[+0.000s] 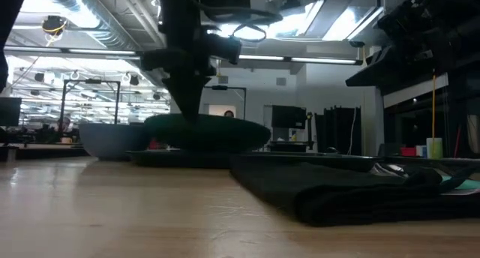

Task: Set up tray
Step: Put the green plate on the green serving tray below the blue mug

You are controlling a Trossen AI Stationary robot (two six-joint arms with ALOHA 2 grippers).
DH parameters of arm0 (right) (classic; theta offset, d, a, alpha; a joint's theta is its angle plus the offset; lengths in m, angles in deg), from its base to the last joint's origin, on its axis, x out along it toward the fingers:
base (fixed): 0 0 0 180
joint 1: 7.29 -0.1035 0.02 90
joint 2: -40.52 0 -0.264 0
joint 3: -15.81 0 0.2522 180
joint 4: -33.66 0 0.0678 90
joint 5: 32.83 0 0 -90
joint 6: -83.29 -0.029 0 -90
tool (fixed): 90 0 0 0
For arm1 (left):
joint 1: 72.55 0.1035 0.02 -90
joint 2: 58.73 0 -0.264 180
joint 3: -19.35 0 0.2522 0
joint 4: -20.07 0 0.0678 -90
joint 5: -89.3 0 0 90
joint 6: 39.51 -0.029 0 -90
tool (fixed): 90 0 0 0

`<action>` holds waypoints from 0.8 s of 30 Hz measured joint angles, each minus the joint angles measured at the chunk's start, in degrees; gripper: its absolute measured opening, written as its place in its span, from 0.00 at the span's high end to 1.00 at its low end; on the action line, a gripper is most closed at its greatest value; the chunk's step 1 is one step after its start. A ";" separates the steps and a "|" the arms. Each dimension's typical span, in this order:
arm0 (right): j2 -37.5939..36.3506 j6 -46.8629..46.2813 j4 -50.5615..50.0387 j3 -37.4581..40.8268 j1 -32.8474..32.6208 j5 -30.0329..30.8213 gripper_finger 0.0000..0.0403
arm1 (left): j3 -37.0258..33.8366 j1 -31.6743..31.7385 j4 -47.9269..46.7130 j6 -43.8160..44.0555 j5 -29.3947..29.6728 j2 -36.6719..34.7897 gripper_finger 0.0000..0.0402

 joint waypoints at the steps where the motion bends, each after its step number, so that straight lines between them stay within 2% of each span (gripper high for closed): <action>1: 0.01 -0.02 0.00 0.00 0.00 0.01 0.97 | -0.63 0.26 0.81 -0.46 -0.06 0.00 0.99; 10: 0.00 0.19 0.02 0.00 0.00 0.22 0.97 | -5.46 3.63 6.46 -2.97 -3.51 0.00 0.99; 15: 0.01 0.18 0.04 0.00 0.00 0.47 0.97 | -5.50 5.09 7.25 -4.24 -5.62 -0.02 0.99; 24: 0.01 0.20 0.07 0.00 0.02 0.50 0.97 | -5.50 5.94 7.20 -3.14 -5.88 -0.02 0.98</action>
